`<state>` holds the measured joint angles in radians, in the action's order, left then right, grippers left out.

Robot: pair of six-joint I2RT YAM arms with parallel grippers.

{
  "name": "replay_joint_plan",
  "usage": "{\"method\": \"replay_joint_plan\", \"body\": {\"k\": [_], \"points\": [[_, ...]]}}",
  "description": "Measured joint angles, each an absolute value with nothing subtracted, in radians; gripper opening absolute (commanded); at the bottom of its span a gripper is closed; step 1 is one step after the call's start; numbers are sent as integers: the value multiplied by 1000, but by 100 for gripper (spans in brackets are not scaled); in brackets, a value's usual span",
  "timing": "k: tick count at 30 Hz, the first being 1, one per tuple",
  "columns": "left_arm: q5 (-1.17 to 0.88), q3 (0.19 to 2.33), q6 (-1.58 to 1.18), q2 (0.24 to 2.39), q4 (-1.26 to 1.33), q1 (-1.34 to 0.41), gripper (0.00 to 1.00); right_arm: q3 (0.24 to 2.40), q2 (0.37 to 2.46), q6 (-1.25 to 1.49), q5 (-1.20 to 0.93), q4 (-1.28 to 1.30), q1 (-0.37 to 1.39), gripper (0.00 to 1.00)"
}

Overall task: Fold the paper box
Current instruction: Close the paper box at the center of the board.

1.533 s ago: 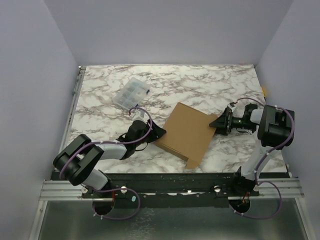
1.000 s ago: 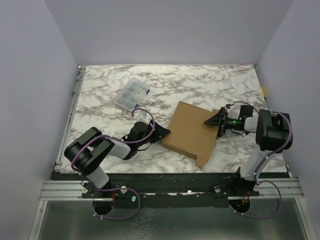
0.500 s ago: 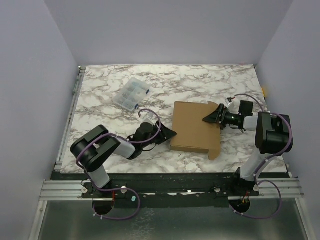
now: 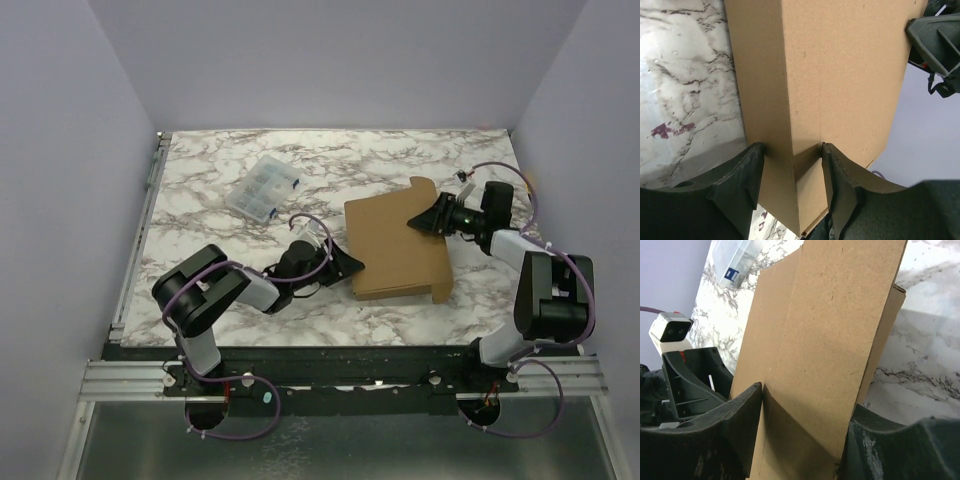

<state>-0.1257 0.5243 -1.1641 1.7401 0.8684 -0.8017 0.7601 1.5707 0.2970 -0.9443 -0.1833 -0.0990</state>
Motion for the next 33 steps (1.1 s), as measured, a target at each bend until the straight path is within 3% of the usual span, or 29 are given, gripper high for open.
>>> {"method": "replay_joint_plan", "body": {"k": [10, 26, 30, 33], "points": [[-184, 573, -1151, 1792, 874, -766, 61, 802, 1529, 207, -882, -115, -64, 46], [-221, 628, -1128, 1791, 892, -675, 70, 1021, 1485, -22, -775, 50, -4, 45], [-225, 584, -1120, 1725, 897, -633, 70, 1088, 1485, -64, -769, 75, 21, 46], [-233, 581, -1116, 1717, 897, -619, 70, 1119, 1503, -62, -771, 93, 32, 56]]}}
